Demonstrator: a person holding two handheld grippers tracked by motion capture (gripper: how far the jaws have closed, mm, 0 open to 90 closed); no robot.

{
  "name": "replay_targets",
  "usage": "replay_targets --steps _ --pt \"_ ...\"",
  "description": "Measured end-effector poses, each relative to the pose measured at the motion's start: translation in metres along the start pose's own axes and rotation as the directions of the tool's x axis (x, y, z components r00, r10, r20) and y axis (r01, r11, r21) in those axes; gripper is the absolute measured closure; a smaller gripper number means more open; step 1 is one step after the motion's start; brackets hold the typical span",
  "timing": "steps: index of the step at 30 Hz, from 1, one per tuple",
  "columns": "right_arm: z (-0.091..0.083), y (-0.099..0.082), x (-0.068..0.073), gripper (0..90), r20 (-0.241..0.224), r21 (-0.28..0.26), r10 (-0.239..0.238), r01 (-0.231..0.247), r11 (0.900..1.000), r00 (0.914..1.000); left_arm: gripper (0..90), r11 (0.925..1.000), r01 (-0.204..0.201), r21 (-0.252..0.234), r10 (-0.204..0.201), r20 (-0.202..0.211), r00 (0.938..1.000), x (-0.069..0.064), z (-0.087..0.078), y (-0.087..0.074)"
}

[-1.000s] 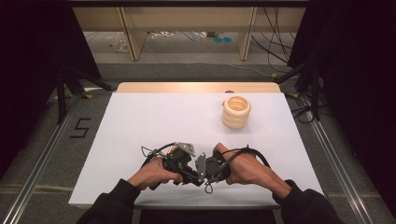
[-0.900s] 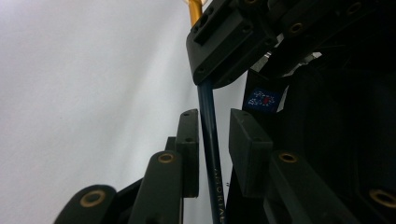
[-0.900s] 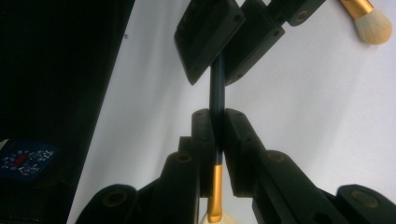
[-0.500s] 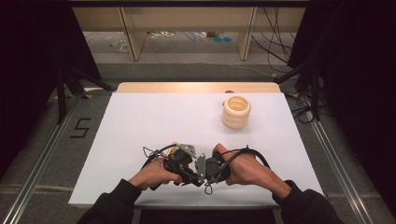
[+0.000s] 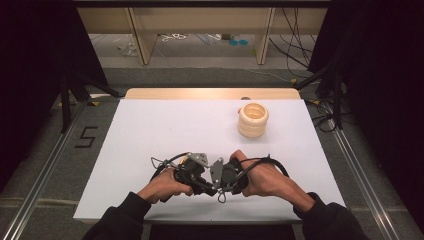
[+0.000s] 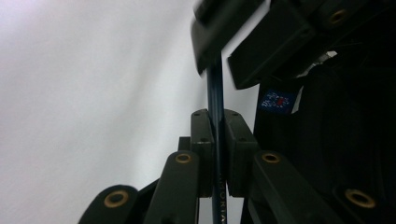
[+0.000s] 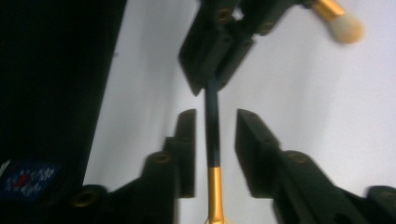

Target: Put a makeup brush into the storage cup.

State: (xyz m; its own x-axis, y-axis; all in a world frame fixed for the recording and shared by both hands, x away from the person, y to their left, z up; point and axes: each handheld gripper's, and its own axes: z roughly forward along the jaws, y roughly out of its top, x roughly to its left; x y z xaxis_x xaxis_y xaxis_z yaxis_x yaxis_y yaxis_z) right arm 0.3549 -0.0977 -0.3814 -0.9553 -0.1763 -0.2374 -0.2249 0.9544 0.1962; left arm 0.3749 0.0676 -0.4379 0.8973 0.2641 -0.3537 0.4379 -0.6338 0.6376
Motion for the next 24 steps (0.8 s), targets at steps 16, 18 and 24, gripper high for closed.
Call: replay_targets --steps 16,18,24 --pt "-0.046 -0.055 -0.02 41.6 0.166 -0.394 0.426 -0.336 0.8554 0.8891 83.8 0.9858 0.009 -0.168 -0.033 -0.14 0.9895 0.011 -0.021 0.0" --pt "-0.049 -0.061 -0.021 42.7 0.194 -0.428 0.454 -0.342 0.8367 0.8695 83.8 0.9829 0.02 -0.183 -0.048 -0.152 0.9872 0.012 -0.023 -0.001" --pt "-0.051 -0.084 -0.024 34.5 0.165 -0.532 0.598 -0.44 0.7236 0.7839 83.8 0.974 0.02 -0.226 -0.061 -0.177 0.9823 0.013 -0.028 -0.002"
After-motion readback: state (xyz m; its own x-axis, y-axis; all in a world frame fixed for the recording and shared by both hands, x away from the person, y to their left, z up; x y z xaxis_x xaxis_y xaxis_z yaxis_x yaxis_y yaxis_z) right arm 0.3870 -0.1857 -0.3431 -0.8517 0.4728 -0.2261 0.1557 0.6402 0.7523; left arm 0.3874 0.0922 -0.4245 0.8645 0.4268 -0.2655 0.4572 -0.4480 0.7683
